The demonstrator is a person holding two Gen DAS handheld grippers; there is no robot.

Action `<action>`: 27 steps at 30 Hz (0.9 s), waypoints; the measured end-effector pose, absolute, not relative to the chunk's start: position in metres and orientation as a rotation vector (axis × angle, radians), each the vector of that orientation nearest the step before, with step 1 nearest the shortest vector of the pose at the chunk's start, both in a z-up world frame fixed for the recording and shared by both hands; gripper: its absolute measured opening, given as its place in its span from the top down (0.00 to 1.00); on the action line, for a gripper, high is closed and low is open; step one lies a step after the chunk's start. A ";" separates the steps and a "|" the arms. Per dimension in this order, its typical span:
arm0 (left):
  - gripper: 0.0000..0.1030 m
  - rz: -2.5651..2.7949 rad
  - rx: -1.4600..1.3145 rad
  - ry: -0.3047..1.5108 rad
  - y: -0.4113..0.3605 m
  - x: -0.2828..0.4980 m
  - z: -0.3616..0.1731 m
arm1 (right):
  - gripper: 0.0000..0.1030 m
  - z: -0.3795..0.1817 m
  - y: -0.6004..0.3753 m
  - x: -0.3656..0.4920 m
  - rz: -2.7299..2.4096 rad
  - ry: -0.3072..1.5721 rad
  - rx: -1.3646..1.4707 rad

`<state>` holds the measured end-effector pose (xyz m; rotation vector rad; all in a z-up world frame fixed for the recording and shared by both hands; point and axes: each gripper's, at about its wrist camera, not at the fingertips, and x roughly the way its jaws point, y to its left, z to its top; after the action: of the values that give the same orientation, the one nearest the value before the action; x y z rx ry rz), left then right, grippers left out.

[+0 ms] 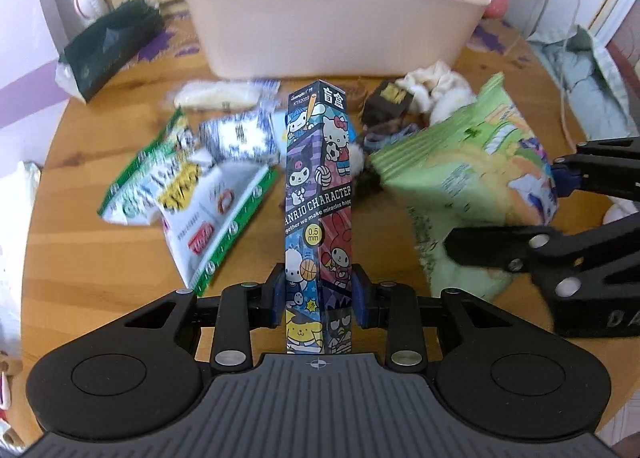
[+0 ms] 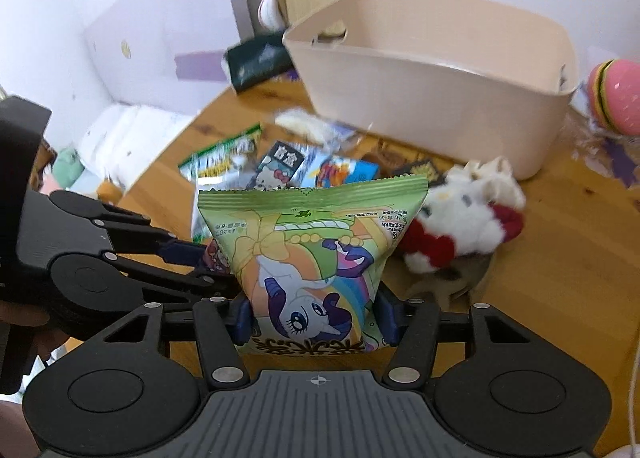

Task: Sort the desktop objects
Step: 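Carry both items over the beige basket and open both tools to drop them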

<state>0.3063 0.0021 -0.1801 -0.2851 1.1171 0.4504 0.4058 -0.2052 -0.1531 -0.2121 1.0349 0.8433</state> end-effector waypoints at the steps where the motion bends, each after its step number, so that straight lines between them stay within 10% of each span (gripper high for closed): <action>1: 0.68 0.450 -0.285 1.110 0.004 0.307 -0.176 | 0.47 -0.148 -0.207 0.408 0.837 1.028 -0.202; 27: 0.68 0.489 -0.141 0.851 0.083 0.394 -0.085 | 0.46 -0.071 -0.229 0.533 0.617 0.791 -0.069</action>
<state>0.3941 0.0833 -0.0847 -0.1413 0.8514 0.4893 0.5335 -0.2286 -0.0707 -0.0690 0.7906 0.6170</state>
